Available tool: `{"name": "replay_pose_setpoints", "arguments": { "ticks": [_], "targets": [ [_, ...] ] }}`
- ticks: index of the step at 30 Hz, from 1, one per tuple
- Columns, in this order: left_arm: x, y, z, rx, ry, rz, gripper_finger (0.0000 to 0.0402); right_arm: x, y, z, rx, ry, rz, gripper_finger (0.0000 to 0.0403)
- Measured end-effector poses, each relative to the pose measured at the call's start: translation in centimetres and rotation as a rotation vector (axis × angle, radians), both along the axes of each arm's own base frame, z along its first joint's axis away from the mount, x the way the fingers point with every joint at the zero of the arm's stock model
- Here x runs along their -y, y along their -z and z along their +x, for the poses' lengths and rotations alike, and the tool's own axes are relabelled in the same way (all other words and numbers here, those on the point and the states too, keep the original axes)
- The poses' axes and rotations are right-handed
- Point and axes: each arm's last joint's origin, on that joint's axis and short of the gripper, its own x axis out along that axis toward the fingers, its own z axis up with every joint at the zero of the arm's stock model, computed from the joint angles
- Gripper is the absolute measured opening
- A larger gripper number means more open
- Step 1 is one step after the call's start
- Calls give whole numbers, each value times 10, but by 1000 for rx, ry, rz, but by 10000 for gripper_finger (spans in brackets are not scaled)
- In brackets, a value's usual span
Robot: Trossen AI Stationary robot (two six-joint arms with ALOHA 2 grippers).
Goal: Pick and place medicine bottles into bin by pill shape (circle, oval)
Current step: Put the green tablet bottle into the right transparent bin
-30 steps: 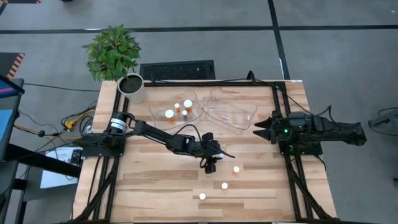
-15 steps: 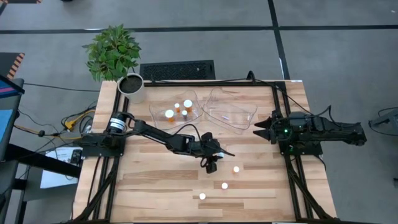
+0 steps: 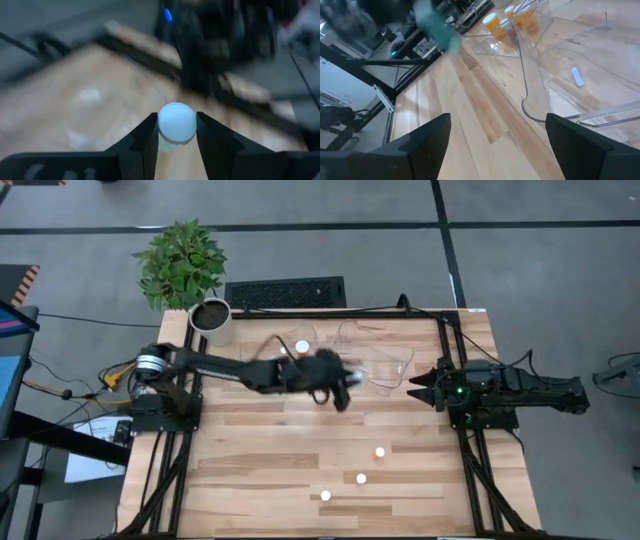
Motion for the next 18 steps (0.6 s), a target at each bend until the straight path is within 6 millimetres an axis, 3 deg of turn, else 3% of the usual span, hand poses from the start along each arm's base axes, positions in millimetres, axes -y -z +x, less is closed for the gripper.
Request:
{"name": "replay_pose_setpoints", "arguments": {
  "ticks": [4,7,12,18],
  "targets": [
    [-29,-29,-14,90,-144,77,107,0,0,0,2,0,0,333],
    [-53,-30,-17,95,-184,77,107,0,0,0,2,0,0,333],
    [-87,-2,-9,23,-209,30,107,0,0,0,1,0,0,333],
    [-109,32,2,-31,-243,-19,107,0,0,0,-4,0,0,333]
  ]
}}
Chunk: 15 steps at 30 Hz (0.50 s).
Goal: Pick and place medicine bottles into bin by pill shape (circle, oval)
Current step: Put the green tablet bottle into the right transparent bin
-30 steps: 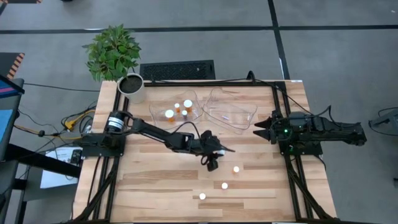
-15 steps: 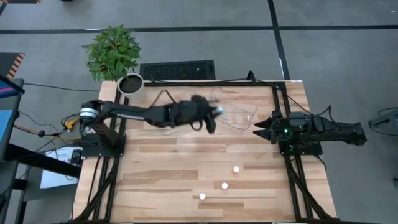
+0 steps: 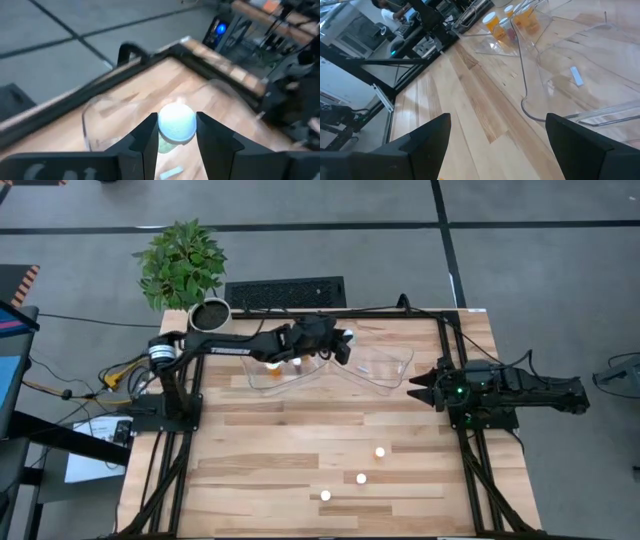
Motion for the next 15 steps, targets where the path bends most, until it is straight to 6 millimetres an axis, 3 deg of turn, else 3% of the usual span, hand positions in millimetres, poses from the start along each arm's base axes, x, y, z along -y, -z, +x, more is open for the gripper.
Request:
{"name": "replay_pose_setpoints", "arguments": {
  "ticks": [3,15],
  "targets": [
    [-4,17,11,-12,19,-17,108,0,2,-1,-20,0,1,333],
    [-20,51,64,-165,-1,3,108,0,3,-1,-34,0,2,333]
  ]
}}
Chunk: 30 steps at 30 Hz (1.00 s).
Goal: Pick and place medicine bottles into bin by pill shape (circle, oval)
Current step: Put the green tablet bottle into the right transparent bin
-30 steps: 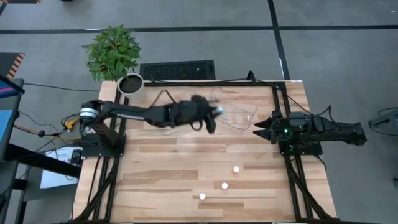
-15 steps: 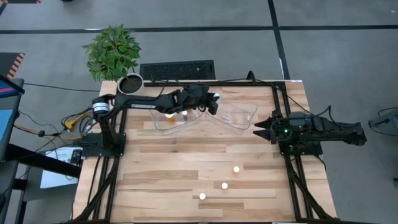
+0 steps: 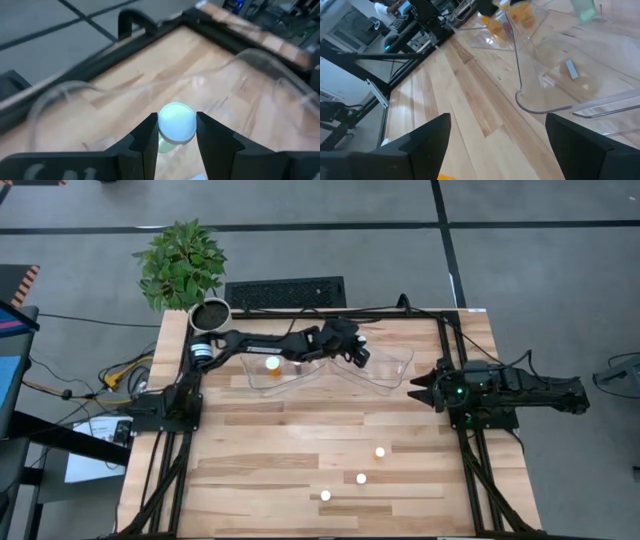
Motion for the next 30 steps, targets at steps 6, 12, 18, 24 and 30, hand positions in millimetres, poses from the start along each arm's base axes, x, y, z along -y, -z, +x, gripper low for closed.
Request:
{"name": "replay_pose_setpoints", "arguments": {
  "ticks": [6,12,18,24,30],
  "targets": [
    [-5,20,10,-2,-23,-31,108,0,0,0,-5,0,1,333],
    [-6,25,9,-67,-29,41,108,0,0,0,-5,1,3,333],
    [3,15,15,-106,32,33,108,0,0,0,-4,2,6,333],
    [11,-13,27,-99,113,143,108,0,0,0,-4,3,7,333],
    [2,-17,25,-115,198,159,108,0,0,0,-5,3,7,333]
  ]
}}
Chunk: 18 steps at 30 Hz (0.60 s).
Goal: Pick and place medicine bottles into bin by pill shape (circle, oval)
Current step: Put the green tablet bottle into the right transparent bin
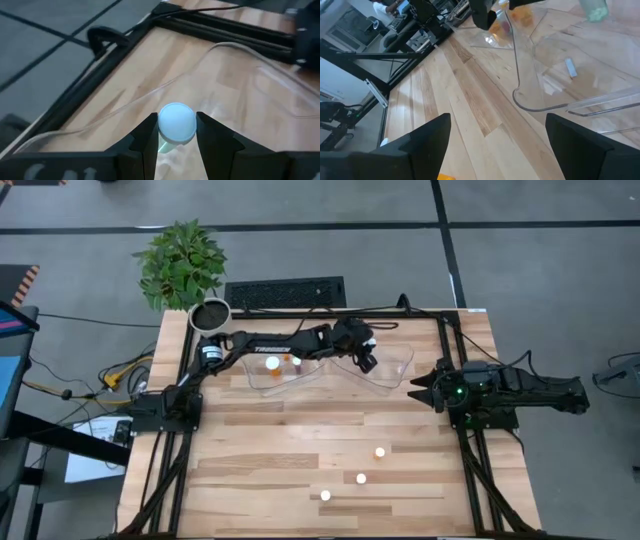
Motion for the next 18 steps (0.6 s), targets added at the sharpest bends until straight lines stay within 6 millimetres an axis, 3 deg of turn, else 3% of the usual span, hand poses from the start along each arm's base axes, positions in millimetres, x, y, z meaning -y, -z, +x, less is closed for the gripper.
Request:
{"name": "replay_pose_setpoints", "arguments": {
  "ticks": [18],
  "targets": [
    [7,53,15,-59,52,-55,108,0,0,0,-2,1,3,333]
  ]
}}
